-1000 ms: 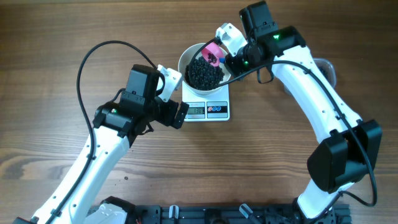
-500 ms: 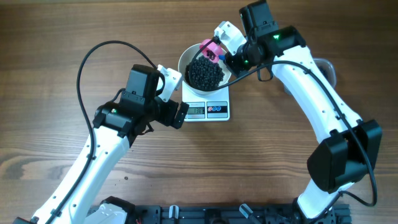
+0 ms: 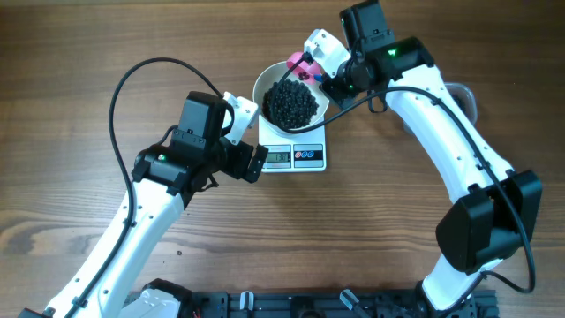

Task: Scoop item into bowl and weigh 150g on scale
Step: 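Tip the scoop over the bowl to pour beans in, then carry the empty scoop back to the bean tub with the right gripper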

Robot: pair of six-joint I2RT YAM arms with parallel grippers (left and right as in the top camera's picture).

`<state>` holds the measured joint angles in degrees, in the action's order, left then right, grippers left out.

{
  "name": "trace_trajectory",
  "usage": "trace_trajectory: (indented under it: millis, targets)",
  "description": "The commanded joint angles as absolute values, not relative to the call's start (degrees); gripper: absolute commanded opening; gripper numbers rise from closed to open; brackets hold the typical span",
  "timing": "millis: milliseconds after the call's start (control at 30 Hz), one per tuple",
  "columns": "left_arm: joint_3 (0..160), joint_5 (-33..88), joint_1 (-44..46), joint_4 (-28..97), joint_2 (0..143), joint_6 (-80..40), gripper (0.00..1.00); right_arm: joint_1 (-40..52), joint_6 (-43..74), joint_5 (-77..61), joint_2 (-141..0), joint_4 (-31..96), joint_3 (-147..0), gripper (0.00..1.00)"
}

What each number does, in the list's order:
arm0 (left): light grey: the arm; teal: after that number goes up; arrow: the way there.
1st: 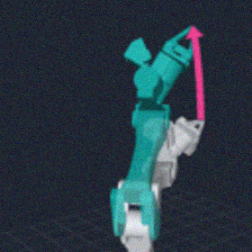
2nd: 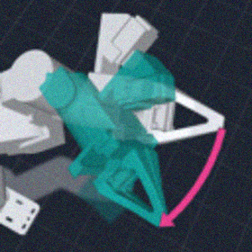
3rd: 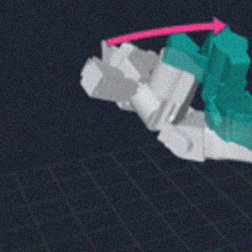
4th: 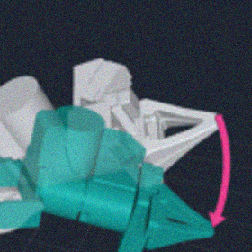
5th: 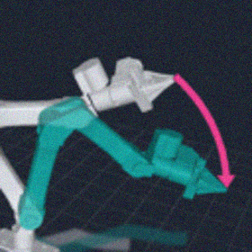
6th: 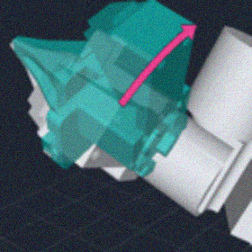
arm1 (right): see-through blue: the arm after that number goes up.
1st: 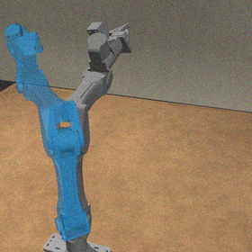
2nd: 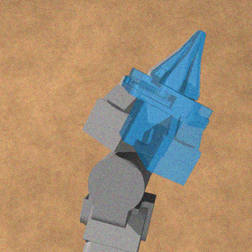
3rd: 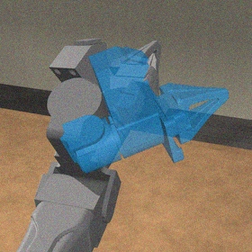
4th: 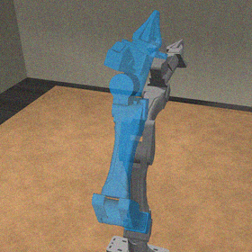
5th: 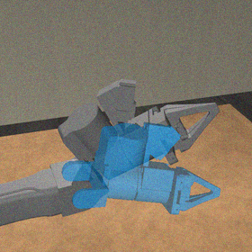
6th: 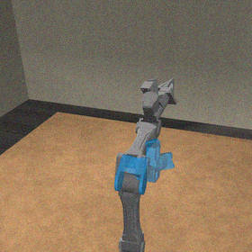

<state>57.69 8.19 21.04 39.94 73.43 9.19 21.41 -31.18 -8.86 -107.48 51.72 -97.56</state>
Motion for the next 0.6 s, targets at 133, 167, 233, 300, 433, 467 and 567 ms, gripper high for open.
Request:
trace_trajectory:
  millis: [133, 167, 233, 300, 433, 467, 567]
  targets:
    - [57.3, 7.8, 20.7, 39.9, 72.8, 9.9, 1.0, 23.5, -32.4, -5.7, -106.6, 51.5, -99.2, 0.04]
    - [57.3, 7.8, 20.7, 39.9, 72.8, 9.9, 1.0, 23.5, -31.3, -5.8, -106.6, 51.4, -99.2, 0.04]
    - [57.3, 7.8, 20.7, 39.9, 72.8, 9.9, 1.0, 23.1, -29.3, -6.0, -106.5, 51.4, -99.2, 0.04]
    - [57.3, 7.8, 20.7, 39.9, 72.8, 9.9, 1.0, 22.5, -27.8, -6.1, -106.3, 51.4, -99.2, 0.04]
    - [57.3, 7.8, 20.7, 39.9, 72.8, 9.9, 1.0, 21.5, -25.3, -6.9, -105.7, 50.7, -99.4, 0.04]
    - [57.3, 7.8, 20.7, 39.9, 72.8, 9.9, 1.0, 21.3, -25.3, -7.4, -105.2, 50.4, -99.4, 0.04]
    - [57.3, 7.8, 20.7, 39.9, 72.8, 9.9, 1.0, 21.3, -25.2, -7.3, -104.2, 49.5, -99.4, 0.04]
